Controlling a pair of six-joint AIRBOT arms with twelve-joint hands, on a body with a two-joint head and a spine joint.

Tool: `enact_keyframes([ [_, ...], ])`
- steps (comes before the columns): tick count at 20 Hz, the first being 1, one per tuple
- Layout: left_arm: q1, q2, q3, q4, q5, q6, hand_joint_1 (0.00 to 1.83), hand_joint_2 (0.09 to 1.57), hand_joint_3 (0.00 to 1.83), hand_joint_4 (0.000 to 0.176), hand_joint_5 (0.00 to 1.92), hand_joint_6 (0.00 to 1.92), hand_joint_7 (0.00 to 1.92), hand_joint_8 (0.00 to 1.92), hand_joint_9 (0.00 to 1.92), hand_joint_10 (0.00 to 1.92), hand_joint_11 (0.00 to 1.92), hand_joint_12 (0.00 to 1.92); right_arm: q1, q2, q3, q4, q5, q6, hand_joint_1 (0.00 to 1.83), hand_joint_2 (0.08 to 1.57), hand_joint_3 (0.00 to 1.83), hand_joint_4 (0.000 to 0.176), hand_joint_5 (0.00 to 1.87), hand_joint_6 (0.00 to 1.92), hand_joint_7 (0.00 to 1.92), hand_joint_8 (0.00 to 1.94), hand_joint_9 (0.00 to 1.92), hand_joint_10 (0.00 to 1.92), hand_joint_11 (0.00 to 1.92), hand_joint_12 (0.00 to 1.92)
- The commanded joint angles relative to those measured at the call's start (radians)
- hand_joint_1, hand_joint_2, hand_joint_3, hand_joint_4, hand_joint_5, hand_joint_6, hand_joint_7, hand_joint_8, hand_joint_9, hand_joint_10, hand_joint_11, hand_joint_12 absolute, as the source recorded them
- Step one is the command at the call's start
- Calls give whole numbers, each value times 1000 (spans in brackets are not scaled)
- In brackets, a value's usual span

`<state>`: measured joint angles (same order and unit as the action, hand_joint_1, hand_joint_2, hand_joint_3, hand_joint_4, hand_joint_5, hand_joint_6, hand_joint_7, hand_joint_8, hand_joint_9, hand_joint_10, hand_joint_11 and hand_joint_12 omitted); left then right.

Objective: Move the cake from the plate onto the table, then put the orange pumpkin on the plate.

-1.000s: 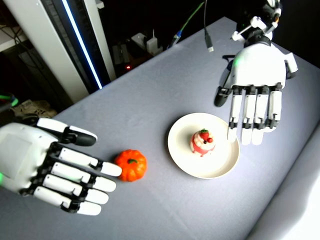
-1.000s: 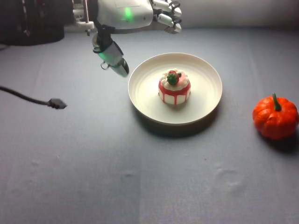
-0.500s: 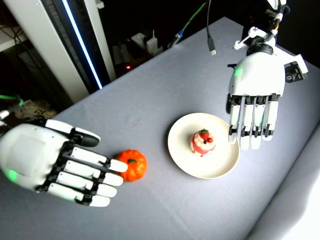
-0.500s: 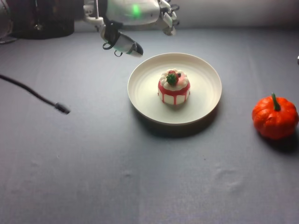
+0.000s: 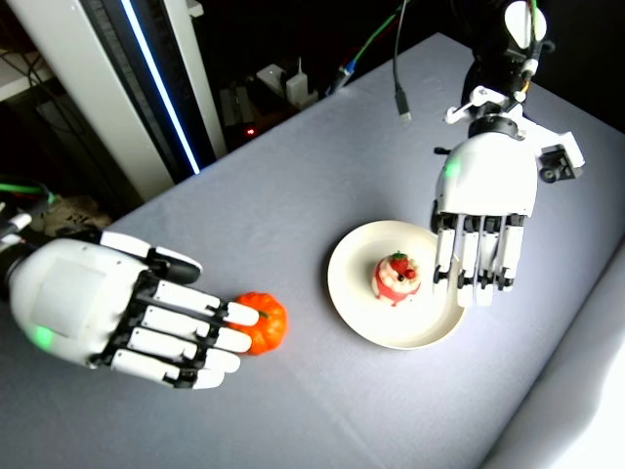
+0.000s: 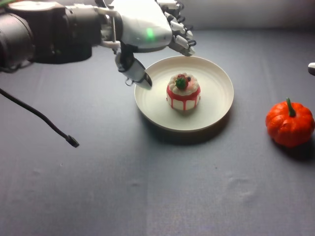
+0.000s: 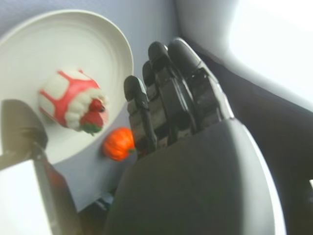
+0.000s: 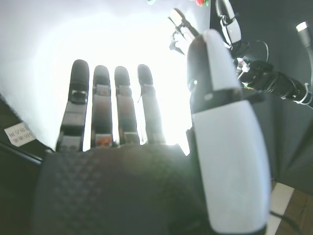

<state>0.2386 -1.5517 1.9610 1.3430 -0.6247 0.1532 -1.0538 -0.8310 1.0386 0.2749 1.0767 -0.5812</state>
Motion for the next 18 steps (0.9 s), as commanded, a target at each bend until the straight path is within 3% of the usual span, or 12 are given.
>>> enact_keyframes([
  [1,1,-7,7,-80,-46,4,721,893,0,95,262,2,218,0,302,7,0,507,10,1,6,11,119,2,881,1138,0,0,340,2,233,2,219,5,0,705],
  [4,30,-42,37,-155,-62,4,682,845,0,92,166,0,140,0,259,2,0,503,10,1,7,11,119,2,862,1152,1,0,333,0,224,0,217,3,0,791],
  [5,40,-46,40,-174,-62,4,754,802,0,90,224,14,163,4,265,3,0,393,10,1,7,11,119,2,863,1156,3,0,325,0,220,0,219,3,0,796],
  [7,50,-61,52,-191,-54,4,800,774,0,80,111,0,180,1,288,6,0,476,11,1,8,11,120,2,855,1168,3,0,310,0,237,3,227,4,0,786],
  [8,55,-74,65,-189,-52,4,825,797,0,135,414,48,188,1,281,3,0,513,12,1,9,12,125,2,850,1174,3,0,343,8,277,9,235,5,0,825],
  [9,58,-82,76,-175,-53,4,774,873,12,168,585,56,199,1,289,4,0,724,13,1,10,12,127,2,829,1171,1,0,359,8,302,8,245,7,0,871],
  [10,63,-83,77,-174,-46,4,871,843,0,78,471,10,223,3,303,7,0,660,13,2,10,12,129,2,823,1176,2,0,365,6,312,5,252,7,0,903],
  [11,73,-80,79,-195,-40,4,896,838,0,30,494,14,216,0,308,6,0,585,14,2,10,12,130,2,830,1186,3,0,372,6,322,5,269,11,0,952],
  [12,78,-80,82,-201,-37,4,898,865,5,2,445,2,202,1,319,7,0,624,15,2,10,12,130,2,826,1183,1,0,385,7,334,5,273,10,0,1006],
  [14,82,-90,98,-198,-30,4,920,892,6,0,301,3,210,2,353,14,0,858,15,2,10,11,131,2,814,1168,0,0,385,4,338,3,275,8,0,1053],
  [16,80,-96,109,-178,-21,4,972,897,2,0,367,24,245,9,396,26,0,1179,16,2,11,8,131,2,830,1161,0,0,400,5,347,2,294,11,0,1107],
  [18,79,-109,125,-180,-15,4,973,923,5,0,411,26,309,22,459,50,0,1301,21,2,11,4,131,2,836,1151,0,0,409,7,358,5,299,11,0,1113],
])
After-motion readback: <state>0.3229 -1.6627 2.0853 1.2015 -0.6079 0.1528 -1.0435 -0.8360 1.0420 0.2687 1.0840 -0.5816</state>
